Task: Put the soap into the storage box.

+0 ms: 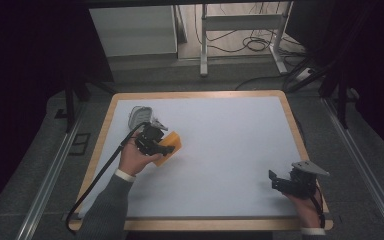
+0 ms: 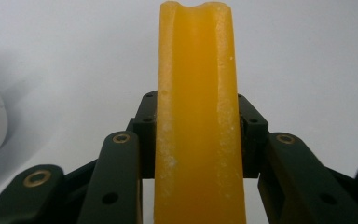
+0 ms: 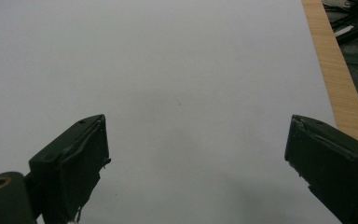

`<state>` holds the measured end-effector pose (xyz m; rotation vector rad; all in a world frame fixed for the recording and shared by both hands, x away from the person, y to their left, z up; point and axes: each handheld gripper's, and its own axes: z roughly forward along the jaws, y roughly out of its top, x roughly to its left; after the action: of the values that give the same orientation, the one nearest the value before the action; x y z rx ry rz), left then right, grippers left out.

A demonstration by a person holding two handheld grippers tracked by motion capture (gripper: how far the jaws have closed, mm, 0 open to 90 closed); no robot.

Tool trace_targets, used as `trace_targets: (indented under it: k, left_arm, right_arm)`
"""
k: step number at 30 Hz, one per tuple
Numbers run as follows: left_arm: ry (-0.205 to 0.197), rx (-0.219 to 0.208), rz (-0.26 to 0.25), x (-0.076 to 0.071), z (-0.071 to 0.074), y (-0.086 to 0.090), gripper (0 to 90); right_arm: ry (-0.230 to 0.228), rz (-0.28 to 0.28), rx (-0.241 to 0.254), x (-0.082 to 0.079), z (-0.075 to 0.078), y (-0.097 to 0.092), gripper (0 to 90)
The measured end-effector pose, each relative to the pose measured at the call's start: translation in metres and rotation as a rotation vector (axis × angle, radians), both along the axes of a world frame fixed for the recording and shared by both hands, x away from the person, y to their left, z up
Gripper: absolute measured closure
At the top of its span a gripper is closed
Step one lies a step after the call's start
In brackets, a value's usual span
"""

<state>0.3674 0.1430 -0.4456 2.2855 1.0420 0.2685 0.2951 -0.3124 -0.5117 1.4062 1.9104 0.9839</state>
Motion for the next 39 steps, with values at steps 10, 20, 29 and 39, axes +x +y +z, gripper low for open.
trace_targets:
  k: [10,20,29,39]
  left_arm:
    - [-0.005,-0.020,0.020,0.005,0.006,0.009,61.1]
    - [-0.009,-0.013,0.027,0.008,0.011,0.016,61.2]
    - [-0.023,-0.011,0.042,0.012,0.021,0.020,61.2]
    - [-0.043,-0.027,0.055,0.015,0.033,0.025,61.2]
  right_arm:
    - [-0.004,-0.005,0.003,0.000,0.001,-0.001,6.3]
    - [-0.004,-0.008,0.001,0.000,0.001,-0.001,6.3]
    - [-0.005,-0.012,0.004,-0.001,0.002,-0.002,6.3]
    - [-0.005,-0.014,0.004,-0.001,0.002,-0.002,6.3]
